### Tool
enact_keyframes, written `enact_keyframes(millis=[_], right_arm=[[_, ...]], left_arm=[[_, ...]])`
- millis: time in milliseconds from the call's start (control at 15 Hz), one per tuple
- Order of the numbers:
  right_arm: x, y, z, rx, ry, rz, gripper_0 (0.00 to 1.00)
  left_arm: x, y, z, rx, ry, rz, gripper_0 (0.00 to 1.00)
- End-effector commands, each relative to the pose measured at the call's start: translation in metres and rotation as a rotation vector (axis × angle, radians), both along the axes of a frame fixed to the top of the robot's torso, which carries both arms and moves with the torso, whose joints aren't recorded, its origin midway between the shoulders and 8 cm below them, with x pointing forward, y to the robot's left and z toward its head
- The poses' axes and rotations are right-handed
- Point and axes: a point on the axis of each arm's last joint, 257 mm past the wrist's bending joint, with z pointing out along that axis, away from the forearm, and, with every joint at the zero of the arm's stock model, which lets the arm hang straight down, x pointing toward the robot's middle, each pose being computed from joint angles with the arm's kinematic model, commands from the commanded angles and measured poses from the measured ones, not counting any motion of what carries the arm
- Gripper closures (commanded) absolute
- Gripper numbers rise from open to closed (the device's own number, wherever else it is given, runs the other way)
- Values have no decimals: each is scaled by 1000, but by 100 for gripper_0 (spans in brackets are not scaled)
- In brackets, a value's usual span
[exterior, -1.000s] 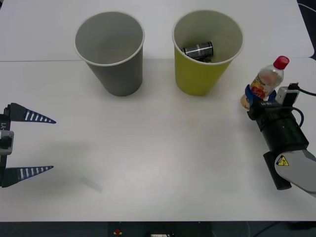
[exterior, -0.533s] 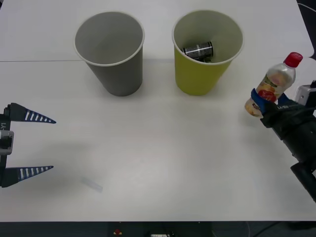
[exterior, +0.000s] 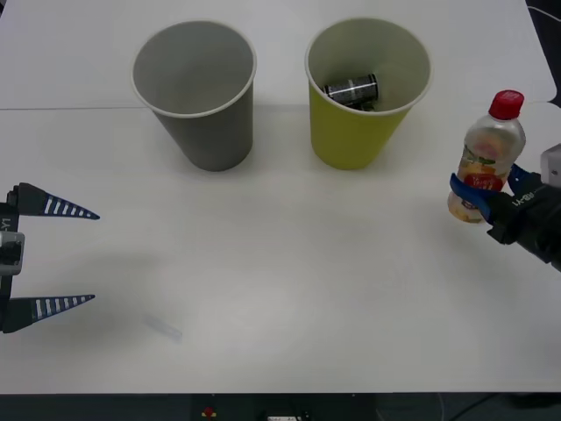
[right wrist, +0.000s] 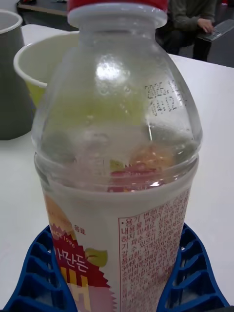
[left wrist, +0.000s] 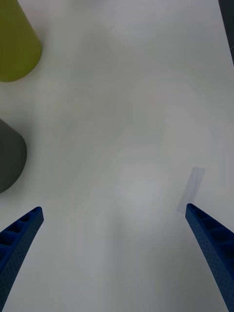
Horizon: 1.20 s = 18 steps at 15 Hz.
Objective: Put the can into the green bin and the plastic bottle into the gray bin
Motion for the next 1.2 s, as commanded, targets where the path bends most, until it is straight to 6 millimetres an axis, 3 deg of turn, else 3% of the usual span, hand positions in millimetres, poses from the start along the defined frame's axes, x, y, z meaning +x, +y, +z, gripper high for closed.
enact_keyframes(millis=[67,467,733,933,1200], right_arm=[[-16,7,-2,-130,41,90,100],[-60,23,0,-233,250,256,100],[-76,33,9,-209,420,192,100],[-75,49,26,-165,477,156,100],[-53,74,56,-177,407,212,100]], left_arm=[[0,0,0,0,0,0,0],[0,0,0,0,0,0,0],[0,0,0,0,0,0,0],[0,0,0,0,0,0,0],[0,0,0,0,0,0,0]])
